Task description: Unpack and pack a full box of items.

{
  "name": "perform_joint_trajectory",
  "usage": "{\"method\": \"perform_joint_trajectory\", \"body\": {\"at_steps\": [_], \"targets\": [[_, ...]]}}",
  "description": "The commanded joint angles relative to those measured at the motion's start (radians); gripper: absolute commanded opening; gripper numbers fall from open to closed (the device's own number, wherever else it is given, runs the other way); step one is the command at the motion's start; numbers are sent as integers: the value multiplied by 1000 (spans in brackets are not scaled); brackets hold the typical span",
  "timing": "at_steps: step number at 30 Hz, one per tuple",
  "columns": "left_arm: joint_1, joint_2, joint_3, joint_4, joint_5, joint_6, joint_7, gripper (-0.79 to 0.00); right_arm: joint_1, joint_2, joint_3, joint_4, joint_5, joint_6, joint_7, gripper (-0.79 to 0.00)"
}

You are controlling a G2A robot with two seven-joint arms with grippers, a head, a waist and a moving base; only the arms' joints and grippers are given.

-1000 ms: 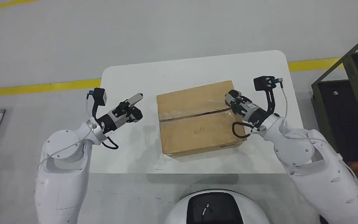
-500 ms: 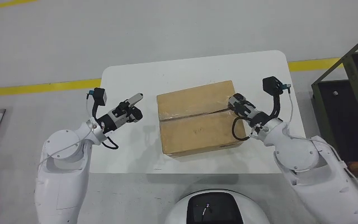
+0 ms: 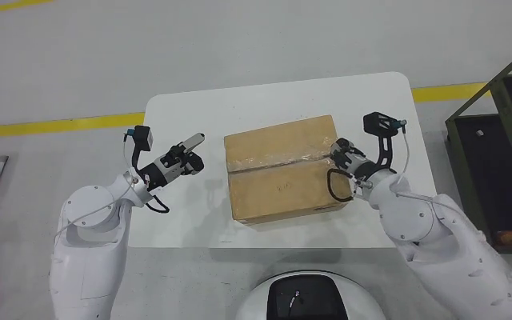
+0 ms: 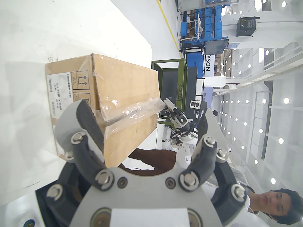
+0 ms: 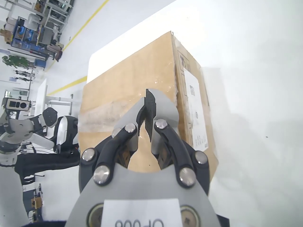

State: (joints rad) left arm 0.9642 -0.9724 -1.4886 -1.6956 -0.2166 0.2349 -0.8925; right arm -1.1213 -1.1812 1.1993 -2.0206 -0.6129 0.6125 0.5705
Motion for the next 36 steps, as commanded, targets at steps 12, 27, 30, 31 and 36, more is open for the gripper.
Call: {"method": "perform_joint_trajectory", "body": {"at_steps": [12,27,30,31,36], "targets": [[0,0,0,0,0,0,0,0,41,8,-61,4,-253,-15,142,-785],[8,-1,2,-4,1,-6,14,0,15,7,-50,1,-357,-178,73,-785],[20,0,7,-18,6,-15,26,0,5,5,-41,8,-348,-223,34,-785],[22,1,7,-20,8,-17,26,0,2,5,-38,14,-349,-237,24,-785],[24,2,7,-23,10,-20,32,0,-18,3,-21,24,-337,-320,-63,-785]]}}
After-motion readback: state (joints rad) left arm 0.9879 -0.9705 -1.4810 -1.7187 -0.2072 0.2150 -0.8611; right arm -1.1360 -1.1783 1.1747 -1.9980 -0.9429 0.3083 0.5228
